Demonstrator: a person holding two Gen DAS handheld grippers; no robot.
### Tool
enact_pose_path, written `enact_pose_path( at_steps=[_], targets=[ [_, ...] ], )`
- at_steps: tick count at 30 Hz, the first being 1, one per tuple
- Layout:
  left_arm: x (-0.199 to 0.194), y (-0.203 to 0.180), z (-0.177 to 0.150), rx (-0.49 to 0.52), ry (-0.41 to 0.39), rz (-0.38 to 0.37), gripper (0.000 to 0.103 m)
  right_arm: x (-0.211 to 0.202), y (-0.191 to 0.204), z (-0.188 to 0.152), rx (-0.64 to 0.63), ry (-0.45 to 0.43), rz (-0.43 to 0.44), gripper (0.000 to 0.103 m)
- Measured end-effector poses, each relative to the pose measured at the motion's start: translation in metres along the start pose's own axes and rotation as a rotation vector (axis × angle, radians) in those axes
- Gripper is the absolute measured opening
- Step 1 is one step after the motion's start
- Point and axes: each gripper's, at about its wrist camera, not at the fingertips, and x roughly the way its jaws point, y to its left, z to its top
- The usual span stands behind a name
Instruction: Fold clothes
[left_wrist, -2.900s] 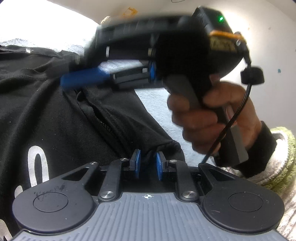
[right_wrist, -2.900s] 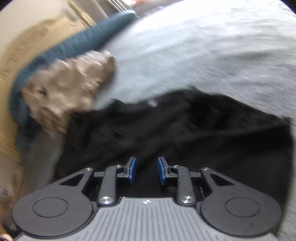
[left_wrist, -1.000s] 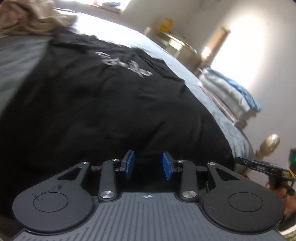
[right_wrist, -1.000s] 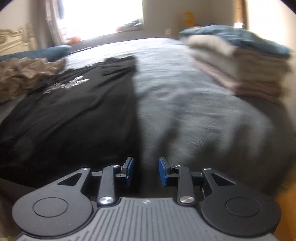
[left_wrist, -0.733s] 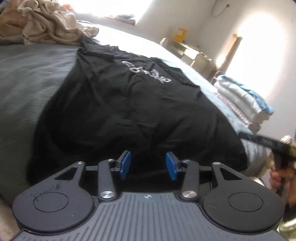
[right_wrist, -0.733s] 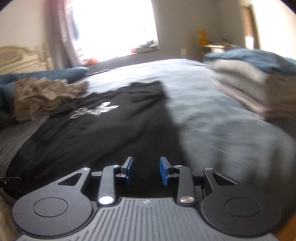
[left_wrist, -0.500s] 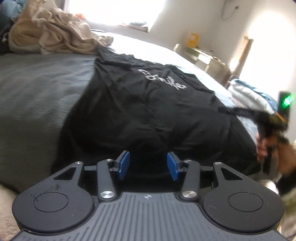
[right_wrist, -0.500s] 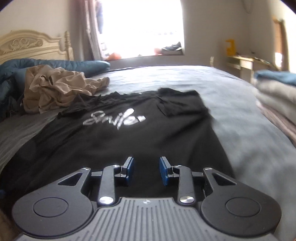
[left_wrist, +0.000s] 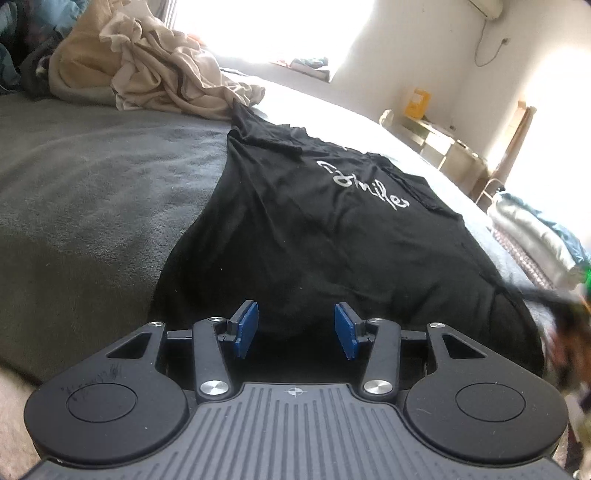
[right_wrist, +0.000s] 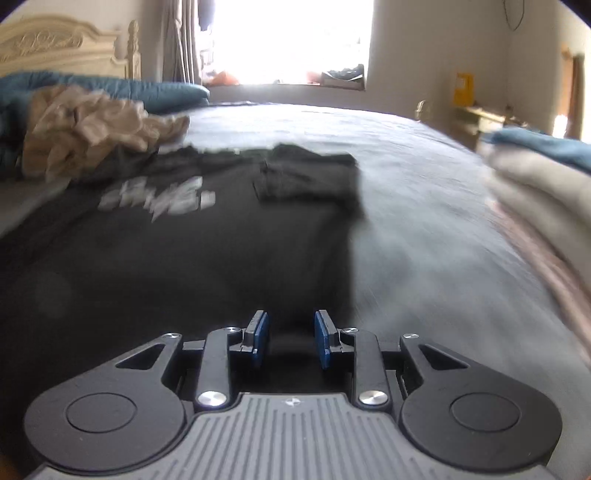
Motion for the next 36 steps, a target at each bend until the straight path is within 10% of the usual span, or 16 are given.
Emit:
enact_pose_path(
  at_steps=[6, 13, 23, 29, 36],
  targets=[
    [0.004, 0.011, 0.001, -0.017, -0.004, -0.013, 0.046, -0.079, -0.007, -0.019, 0.012, 0.05, -0.149, 0.027],
    [0.004, 0.008, -0.006, -0.031, -0.015, -0.007, 0.046, -0.045, 0.057, 0.019, -0.03, -0.043, 0.04, 0.024],
    [-0.003, 0.044, -0.012, -0.05, -0.02, -0.091, 0.046, -0.119, 0.042, -0.073, 0.161, 0.167, -0.124, 0.023],
    [-0.009, 0.04, -0.01, -0.052, -0.07, -0.072, 0.046, -0.118, 0.089, -0.005, 0.128, -0.092, 0.029, 0.023],
    [-0.026, 0.052, -0.004, -0.038, -0.147, 0.002, 0.046, -0.061, 0.165, -0.04, -0.02, -0.048, 0.059, 0.023]
  ],
)
